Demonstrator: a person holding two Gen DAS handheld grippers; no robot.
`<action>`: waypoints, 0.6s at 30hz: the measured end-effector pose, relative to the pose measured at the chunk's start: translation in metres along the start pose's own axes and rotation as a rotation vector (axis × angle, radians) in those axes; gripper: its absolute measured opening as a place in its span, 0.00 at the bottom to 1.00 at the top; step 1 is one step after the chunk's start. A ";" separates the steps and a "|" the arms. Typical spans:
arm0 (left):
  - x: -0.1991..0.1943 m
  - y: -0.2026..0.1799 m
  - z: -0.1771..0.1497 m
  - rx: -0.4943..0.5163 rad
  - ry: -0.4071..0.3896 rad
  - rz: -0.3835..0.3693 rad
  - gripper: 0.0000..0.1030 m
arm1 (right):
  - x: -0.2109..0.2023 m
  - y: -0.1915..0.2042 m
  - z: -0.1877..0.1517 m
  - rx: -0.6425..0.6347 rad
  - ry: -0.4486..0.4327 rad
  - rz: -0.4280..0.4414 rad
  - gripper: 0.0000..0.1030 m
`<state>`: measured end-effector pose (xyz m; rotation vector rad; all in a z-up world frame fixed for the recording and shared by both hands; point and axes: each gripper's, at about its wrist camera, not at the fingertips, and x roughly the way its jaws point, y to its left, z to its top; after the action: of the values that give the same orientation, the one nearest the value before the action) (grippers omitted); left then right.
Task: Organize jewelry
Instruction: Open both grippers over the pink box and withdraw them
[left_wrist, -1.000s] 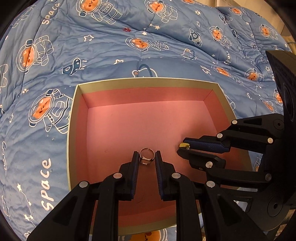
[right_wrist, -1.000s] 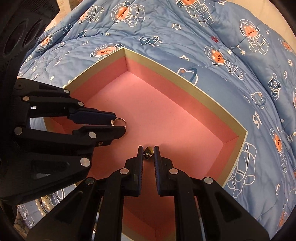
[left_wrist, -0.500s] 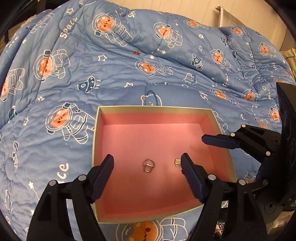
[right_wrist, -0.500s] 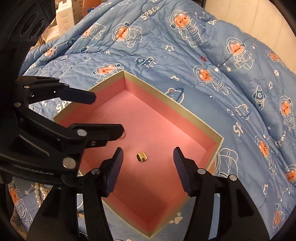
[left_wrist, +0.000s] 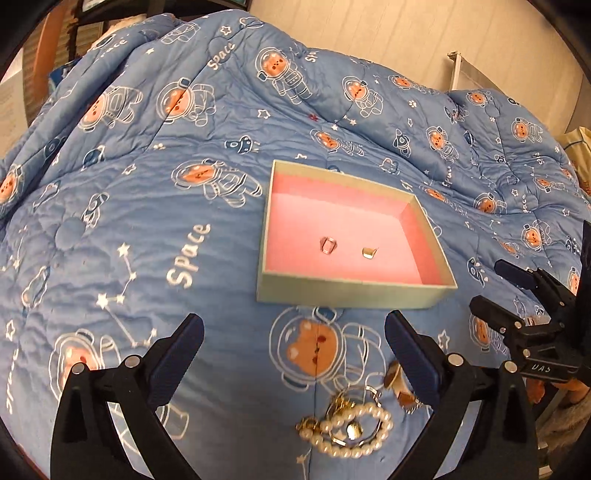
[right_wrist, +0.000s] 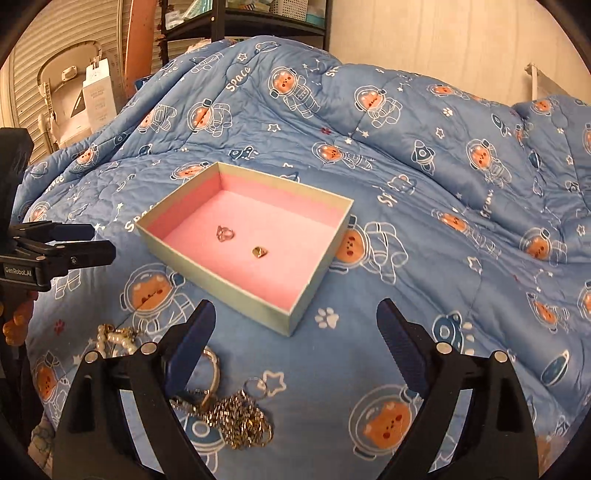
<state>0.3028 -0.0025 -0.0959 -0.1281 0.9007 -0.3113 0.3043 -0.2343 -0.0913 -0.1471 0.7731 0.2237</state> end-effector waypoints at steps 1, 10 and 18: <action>-0.003 0.002 -0.009 -0.006 0.001 0.005 0.94 | -0.004 0.000 -0.008 0.004 0.002 -0.010 0.85; -0.022 -0.002 -0.070 -0.016 0.031 0.002 0.93 | -0.017 0.007 -0.066 0.064 0.065 -0.018 0.85; -0.023 -0.010 -0.092 -0.039 0.051 -0.005 0.80 | -0.023 0.017 -0.082 0.074 0.072 0.036 0.85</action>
<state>0.2154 -0.0029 -0.1332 -0.1595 0.9570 -0.3027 0.2283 -0.2387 -0.1341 -0.0718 0.8547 0.2246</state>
